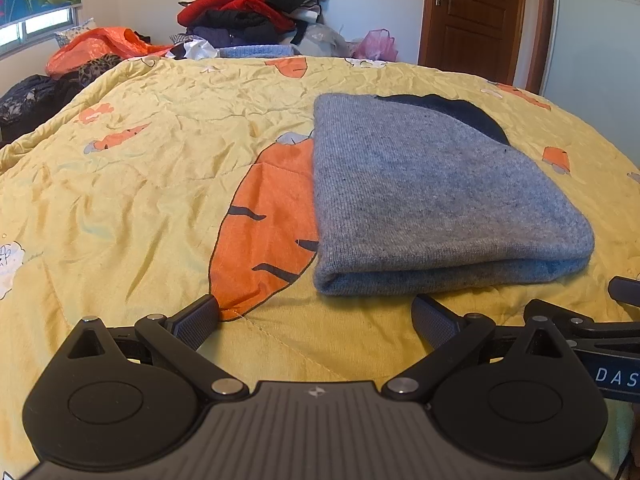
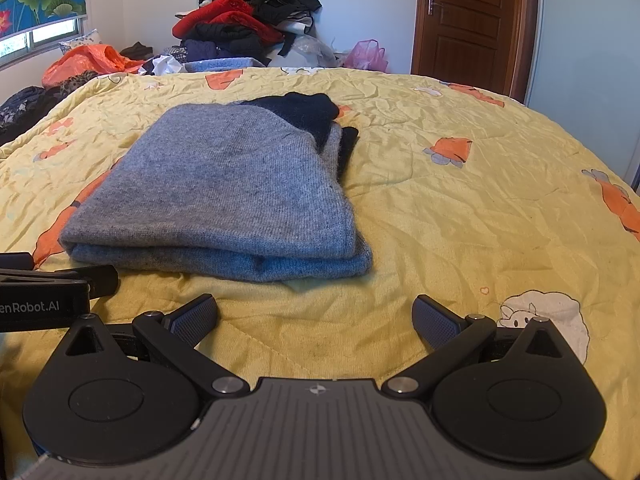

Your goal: Fold small clothes

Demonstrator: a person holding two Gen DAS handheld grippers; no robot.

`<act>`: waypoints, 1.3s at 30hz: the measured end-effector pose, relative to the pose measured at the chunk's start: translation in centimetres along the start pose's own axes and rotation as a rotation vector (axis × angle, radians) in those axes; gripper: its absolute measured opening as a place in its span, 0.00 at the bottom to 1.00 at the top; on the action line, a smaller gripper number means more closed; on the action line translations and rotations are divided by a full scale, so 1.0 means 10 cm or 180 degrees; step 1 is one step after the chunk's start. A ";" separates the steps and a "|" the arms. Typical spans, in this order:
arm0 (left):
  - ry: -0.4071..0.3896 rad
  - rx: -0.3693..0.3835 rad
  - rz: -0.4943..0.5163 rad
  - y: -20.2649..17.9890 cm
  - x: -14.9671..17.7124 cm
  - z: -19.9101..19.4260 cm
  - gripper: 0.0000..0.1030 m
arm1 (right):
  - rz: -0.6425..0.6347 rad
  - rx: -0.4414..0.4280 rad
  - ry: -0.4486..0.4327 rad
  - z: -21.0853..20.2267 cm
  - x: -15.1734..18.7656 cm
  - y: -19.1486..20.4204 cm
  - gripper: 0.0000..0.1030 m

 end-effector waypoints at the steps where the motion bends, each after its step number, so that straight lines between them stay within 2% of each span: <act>1: 0.0001 0.0001 -0.0002 0.00 0.00 0.00 1.00 | 0.0000 0.0000 0.0000 0.00 0.00 0.00 1.00; 10: -0.0038 -0.0044 0.0024 -0.01 0.00 0.01 1.00 | 0.0001 0.0000 0.0001 0.00 0.00 0.00 1.00; 20: -0.0032 0.0019 0.0083 0.00 0.00 0.00 1.00 | 0.0002 -0.0001 0.0002 0.00 0.00 -0.01 1.00; 26: 0.0090 0.0130 -0.0024 0.02 -0.02 -0.05 1.00 | 0.0023 -0.0020 -0.0006 -0.01 0.00 0.00 1.00; 29: 0.0053 0.0111 -0.0132 0.06 -0.08 -0.14 1.00 | 0.0019 -0.0016 -0.0005 -0.02 0.01 0.01 1.00; 39: -0.0010 0.0177 -0.0091 0.03 -0.13 -0.25 1.00 | 0.0008 -0.0010 0.0000 -0.02 0.01 0.01 1.00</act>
Point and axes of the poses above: each gripper's, at about its wrist camera, not at the fingertips, and z roughly the way its jaws point, y to its left, x to its underside, the point moved 8 cm from there along z, roughly the way its jaws point, and after that the axes turned 5 degrees about -y, right-handed, at the moved point
